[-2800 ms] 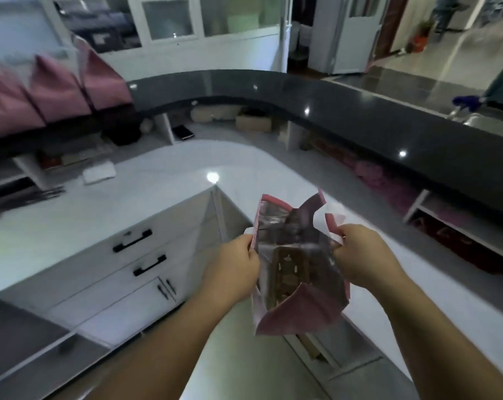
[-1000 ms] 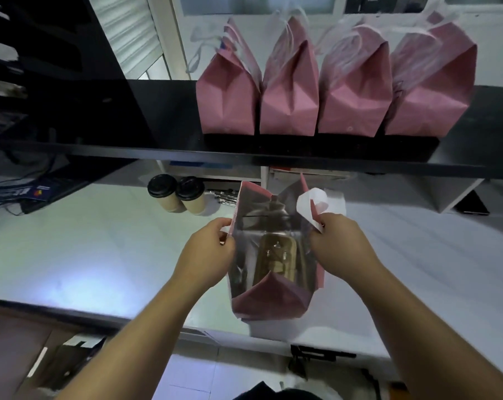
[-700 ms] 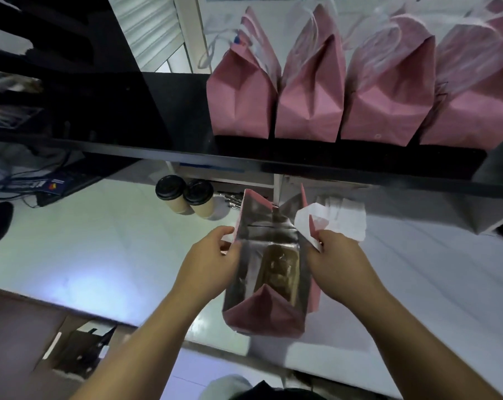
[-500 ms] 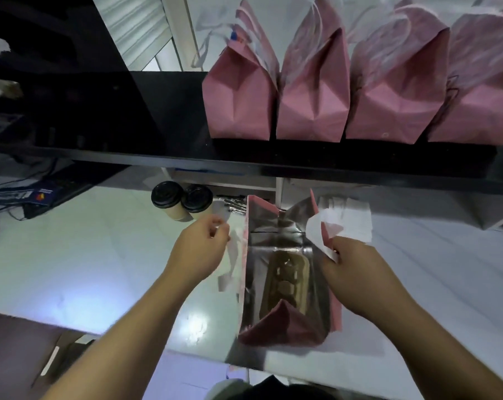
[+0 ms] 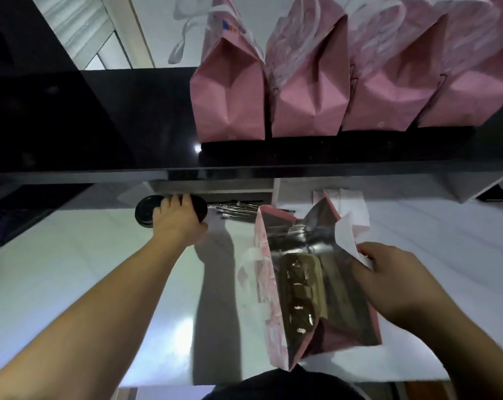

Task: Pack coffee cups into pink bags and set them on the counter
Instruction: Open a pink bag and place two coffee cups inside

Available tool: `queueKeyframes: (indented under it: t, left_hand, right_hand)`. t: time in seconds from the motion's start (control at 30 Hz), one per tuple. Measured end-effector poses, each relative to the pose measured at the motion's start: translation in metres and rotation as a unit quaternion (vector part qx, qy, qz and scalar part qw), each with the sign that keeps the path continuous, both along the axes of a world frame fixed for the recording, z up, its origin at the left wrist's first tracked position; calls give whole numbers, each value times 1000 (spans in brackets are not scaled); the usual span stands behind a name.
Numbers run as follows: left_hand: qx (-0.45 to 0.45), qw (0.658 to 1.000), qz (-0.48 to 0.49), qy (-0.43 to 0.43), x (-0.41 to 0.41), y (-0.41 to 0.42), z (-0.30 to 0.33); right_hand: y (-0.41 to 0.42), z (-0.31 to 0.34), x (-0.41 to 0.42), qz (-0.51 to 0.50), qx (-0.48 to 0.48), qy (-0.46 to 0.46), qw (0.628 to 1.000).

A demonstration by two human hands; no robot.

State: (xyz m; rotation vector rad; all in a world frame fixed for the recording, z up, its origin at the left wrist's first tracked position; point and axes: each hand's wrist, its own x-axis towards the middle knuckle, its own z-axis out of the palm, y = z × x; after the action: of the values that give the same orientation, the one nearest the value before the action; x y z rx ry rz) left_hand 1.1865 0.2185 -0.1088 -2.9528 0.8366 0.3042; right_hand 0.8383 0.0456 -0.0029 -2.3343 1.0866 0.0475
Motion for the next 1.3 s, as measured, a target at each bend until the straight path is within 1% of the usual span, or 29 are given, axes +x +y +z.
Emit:
queueKeyframes:
  t: [0.17, 0.27, 0.37, 0.53, 0.6, 0.63, 0.7, 0.77, 0.83, 0.9, 1.0, 1.1, 1.2, 1.3]
  left_hand:
    - [-15, 1000, -3, -7, -3, -1, -2]
    - [-61, 998, -12, 15, -20, 4, 16]
    - [-158, 985, -34, 53, -48, 18, 52]
    - [-287, 952, -103, 17, -102, 52, 131]
    - [-331, 934, -135, 22, -125, 53, 167]
    - [-339, 927, -156, 36, -137, 50, 182]
    - [-318, 923, -204, 76, -158, 35, 200]
    - [-257, 925, -262, 100, -175, 13, 198]
    - [-187, 926, -308, 113, -186, -13, 179]
    - [-115, 931, -326, 116, -193, -41, 151]
    - [-37, 937, -332, 105, -199, -74, 110]
    - [10, 941, -310, 136, -203, -96, 82]
    - [36, 944, -288, 157, -206, -111, 68]
    - [34, 951, -264, 155, -206, -120, 63]
  right_hand:
    - [-2, 0, -1, -4, -6, 12, 1000]
    - [-4, 1, -2, 11, -7, 16, 1000]
    - [-3, 5, -2, 28, -8, -12, 999]
    - [-2, 10, -3, 41, 6, -30, 999]
    - [-3, 11, -3, 40, 5, -31, 999]
    - [-3, 10, -3, 42, 4, -28, 999]
    - [-6, 9, -4, 49, -2, -27, 998]
    - [-8, 10, -5, 53, -5, -36, 998]
    - [-10, 11, -6, 52, 0, -37, 998]
    - [-11, 10, -6, 54, 3, -23, 998]
    - [-11, 8, -7, 64, -1, -10, 998]
    - [-11, 7, -10, 60, -6, -12, 998]
    - [-12, 6, -13, 58, -3, -17, 998]
    - [-14, 6, -16, 57, 3, -16, 998]
